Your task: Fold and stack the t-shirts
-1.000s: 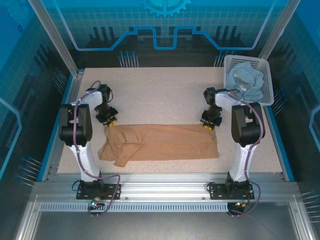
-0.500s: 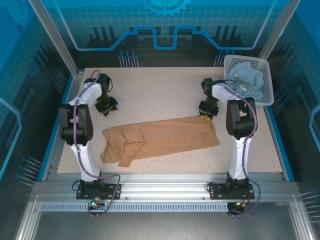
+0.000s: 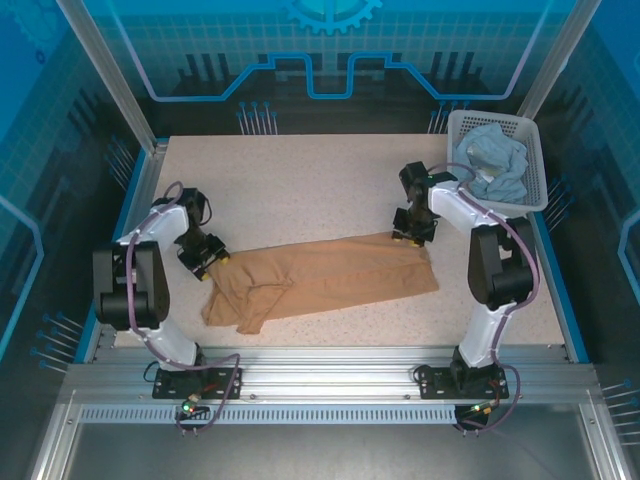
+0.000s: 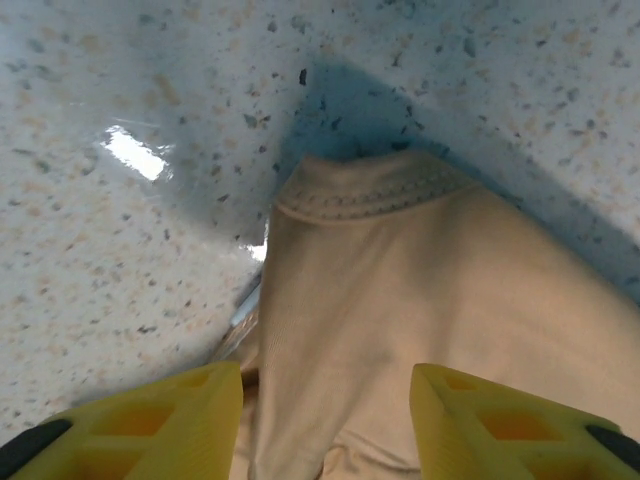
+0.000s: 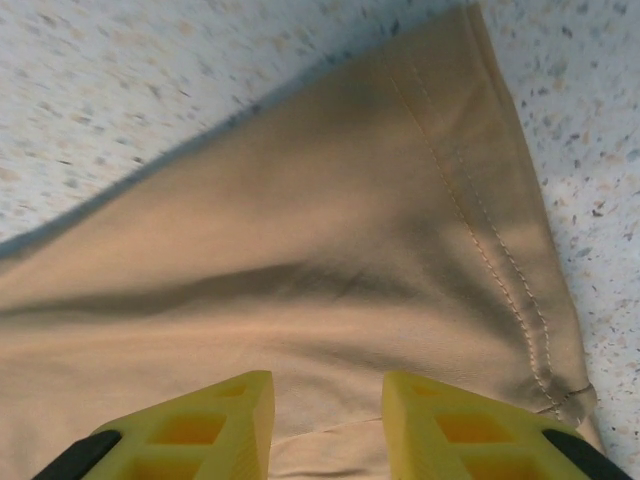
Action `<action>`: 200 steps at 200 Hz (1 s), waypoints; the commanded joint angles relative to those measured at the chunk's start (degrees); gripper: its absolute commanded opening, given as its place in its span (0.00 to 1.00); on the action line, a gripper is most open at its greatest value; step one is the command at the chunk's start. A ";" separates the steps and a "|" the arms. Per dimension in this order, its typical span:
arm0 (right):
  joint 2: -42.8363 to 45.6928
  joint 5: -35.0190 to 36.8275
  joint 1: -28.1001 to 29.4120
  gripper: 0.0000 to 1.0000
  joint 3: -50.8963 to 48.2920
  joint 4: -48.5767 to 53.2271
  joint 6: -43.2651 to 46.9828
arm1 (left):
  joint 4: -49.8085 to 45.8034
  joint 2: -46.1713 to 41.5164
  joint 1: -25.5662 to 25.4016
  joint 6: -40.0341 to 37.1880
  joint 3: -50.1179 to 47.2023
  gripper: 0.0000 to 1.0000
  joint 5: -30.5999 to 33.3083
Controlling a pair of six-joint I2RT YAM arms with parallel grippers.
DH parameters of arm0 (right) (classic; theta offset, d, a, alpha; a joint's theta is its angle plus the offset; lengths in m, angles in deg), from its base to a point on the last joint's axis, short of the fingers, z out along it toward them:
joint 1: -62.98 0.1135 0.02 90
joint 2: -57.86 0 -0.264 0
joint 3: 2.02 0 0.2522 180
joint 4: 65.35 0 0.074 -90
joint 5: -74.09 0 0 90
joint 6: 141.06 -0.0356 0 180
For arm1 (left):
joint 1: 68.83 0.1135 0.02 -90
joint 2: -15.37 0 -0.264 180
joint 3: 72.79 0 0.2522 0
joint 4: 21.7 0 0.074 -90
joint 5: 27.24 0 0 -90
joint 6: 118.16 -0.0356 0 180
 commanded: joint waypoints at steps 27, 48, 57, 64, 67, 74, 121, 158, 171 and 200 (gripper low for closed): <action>-3.50 -0.04 -1.85 0.35 1.13 -0.01 1.83 | 3.65 1.85 0.33 -0.05 -1.04 0.44 -0.65; -5.32 1.43 -2.39 0.35 2.17 0.73 2.36 | 4.19 1.81 0.23 -0.29 -0.67 0.39 0.53; -5.85 1.90 -2.68 0.35 2.39 0.77 2.45 | 4.45 1.46 0.24 -0.70 -0.71 0.36 1.45; -6.07 1.94 -2.96 0.35 2.51 0.53 2.63 | 4.79 1.25 0.24 -1.18 -0.79 0.32 1.84; -6.19 2.01 -3.11 0.35 2.61 0.45 2.67 | 4.97 1.22 0.24 -1.34 -0.80 0.29 1.93; -6.55 2.05 -3.32 0.35 2.84 0.40 2.76 | 5.29 1.23 0.18 -1.78 -0.80 0.24 2.08; -10.26 4.10 -4.20 0.35 6.44 2.00 3.07 | 4.90 1.34 0.33 -3.34 1.61 0.00 4.52; -13.17 5.84 -4.40 0.35 10.00 3.85 2.98 | 3.34 -0.72 0.49 -4.67 4.09 0.00 7.39; -14.99 6.23 -4.68 0.35 11.53 4.89 2.83 | 3.59 -1.14 0.76 -5.06 4.46 0.00 7.41; -17.44 7.81 -4.79 0.33 13.85 6.28 2.41 | 3.61 -0.41 1.55 -5.53 5.38 0.00 7.26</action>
